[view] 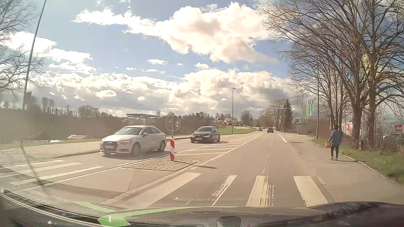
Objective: Follow the waypoints while adhering to traffic rules and regulations
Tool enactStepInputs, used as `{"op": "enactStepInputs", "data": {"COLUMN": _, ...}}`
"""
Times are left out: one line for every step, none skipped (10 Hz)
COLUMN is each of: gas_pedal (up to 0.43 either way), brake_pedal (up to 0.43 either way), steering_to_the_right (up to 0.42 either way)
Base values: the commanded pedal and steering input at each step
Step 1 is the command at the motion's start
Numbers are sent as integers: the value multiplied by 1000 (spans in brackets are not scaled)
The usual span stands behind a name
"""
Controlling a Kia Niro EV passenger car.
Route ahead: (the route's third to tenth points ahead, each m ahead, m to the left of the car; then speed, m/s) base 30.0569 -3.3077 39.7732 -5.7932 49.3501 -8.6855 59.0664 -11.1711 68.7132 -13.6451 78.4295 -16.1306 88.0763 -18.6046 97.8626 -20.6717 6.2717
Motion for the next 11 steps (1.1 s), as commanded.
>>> {"op": "enactStepInputs", "data": {"gas_pedal": 287, "brake_pedal": 0, "steering_to_the_right": 190}}
{"op": "enactStepInputs", "data": {"gas_pedal": 319, "brake_pedal": 0, "steering_to_the_right": 184}}
{"op": "enactStepInputs", "data": {"gas_pedal": 319, "brake_pedal": 0, "steering_to_the_right": 180}}
{"op": "enactStepInputs", "data": {"gas_pedal": 331, "brake_pedal": 0, "steering_to_the_right": 170}}
{"op": "enactStepInputs", "data": {"gas_pedal": 350, "brake_pedal": 0, "steering_to_the_right": 149}}
{"op": "enactStepInputs", "data": {"gas_pedal": 370, "brake_pedal": 0, "steering_to_the_right": 123}}
{"op": "enactStepInputs", "data": {"gas_pedal": 390, "brake_pedal": 0, "steering_to_the_right": 89}}
{"op": "enactStepInputs", "data": {"gas_pedal": 390, "brake_pedal": 0, "steering_to_the_right": 64}}
{"op": "enactStepInputs", "data": {"gas_pedal": 390, "brake_pedal": 0, "steering_to_the_right": 46}}
{"op": "enactStepInputs", "data": {"gas_pedal": 398, "brake_pedal": 0, "steering_to_the_right": 31}}
{"op": "enactStepInputs", "data": {"gas_pedal": 398, "brake_pedal": 0, "steering_to_the_right": 20}}
